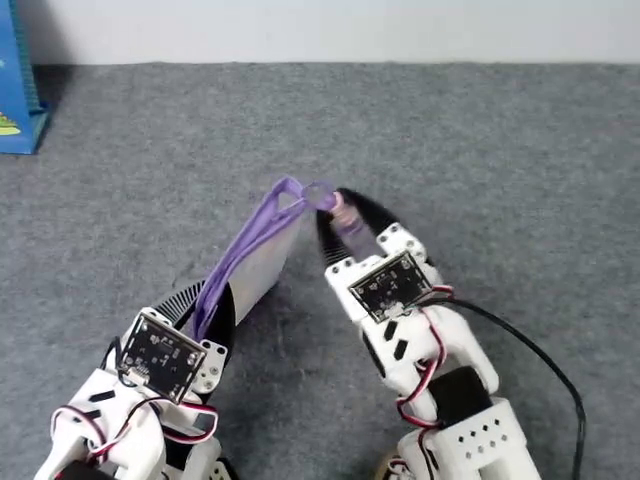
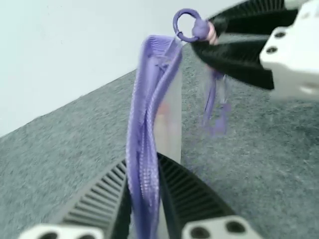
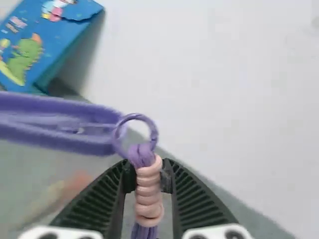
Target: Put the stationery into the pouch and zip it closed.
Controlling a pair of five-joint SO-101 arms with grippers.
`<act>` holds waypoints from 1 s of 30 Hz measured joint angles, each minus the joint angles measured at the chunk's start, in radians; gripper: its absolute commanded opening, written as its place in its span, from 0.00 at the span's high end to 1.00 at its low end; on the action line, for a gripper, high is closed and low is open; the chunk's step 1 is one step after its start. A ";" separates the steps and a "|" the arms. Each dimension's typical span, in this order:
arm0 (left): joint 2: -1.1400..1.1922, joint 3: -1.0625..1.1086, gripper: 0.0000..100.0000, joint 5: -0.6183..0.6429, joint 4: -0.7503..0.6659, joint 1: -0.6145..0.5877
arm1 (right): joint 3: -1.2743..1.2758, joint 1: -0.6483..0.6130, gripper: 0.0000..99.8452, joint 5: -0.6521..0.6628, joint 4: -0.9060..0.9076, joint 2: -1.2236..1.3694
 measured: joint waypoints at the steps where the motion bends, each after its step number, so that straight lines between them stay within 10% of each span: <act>1: 0.000 0.000 0.99 0.000 0.000 0.000 | 0.000 0.020 0.99 0.023 -0.015 0.000; 30: 0.014 0.002 0.98 0.002 -0.028 0.005 | -0.005 0.249 0.93 0.249 -0.132 0.149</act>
